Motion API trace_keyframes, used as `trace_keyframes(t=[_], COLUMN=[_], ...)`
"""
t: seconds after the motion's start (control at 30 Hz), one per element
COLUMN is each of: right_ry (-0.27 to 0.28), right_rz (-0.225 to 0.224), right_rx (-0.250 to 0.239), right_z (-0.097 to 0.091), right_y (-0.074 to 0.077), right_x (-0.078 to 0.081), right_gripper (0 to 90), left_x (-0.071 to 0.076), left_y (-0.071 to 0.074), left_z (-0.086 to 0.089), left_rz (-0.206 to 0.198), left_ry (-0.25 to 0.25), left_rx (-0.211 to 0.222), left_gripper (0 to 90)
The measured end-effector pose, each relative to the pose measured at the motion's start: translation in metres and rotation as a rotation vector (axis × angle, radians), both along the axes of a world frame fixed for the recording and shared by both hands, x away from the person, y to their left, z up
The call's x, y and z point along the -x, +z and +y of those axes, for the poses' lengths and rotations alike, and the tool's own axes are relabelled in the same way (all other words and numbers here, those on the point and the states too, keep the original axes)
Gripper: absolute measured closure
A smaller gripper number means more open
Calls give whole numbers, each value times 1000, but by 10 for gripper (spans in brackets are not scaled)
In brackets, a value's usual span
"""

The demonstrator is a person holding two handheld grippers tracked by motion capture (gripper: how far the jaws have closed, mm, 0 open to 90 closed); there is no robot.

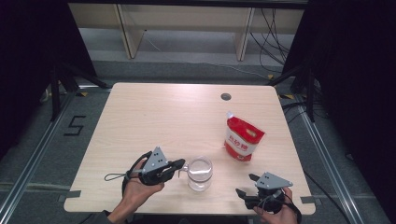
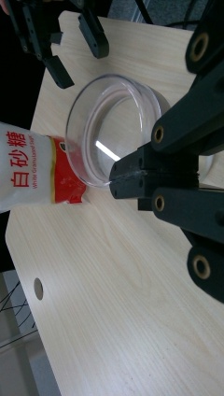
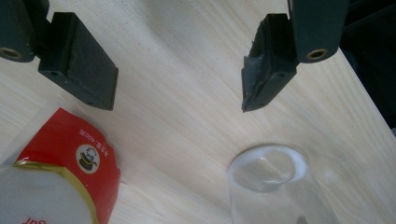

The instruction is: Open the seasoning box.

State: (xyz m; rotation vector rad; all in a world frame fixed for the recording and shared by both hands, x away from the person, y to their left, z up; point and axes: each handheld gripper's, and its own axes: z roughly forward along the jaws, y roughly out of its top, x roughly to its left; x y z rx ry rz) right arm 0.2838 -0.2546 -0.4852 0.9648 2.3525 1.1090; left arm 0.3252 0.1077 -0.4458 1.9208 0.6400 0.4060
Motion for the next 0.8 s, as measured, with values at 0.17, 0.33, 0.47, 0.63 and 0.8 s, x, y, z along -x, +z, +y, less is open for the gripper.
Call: trace_keyframes(t=[0.17, 0.33, 0.47, 0.63, 0.8], right_ry=[11, 35, 56, 61, 63], right_rz=[-21, -48, -52, -114, -145], right_rx=[1, -32, -57, -102, -127], right_z=[0, 5, 6, 8, 13], right_y=[0, 3, 4, 11, 16], right_x=[0, 3, 3, 5, 5], right_gripper=[333, 374, 442, 603, 668], left_x=[0, 0, 0, 0, 1], left_y=[-1, -2, -2, -2, -3], left_z=[1, 1, 1, 1, 1], left_rz=[-2, -13, -9, -14, -17], left_ry=[2, -3, -1, -1, 1], left_rx=[8, 5, 12, 8, 9], left_gripper=[893, 892, 892, 892, 892])
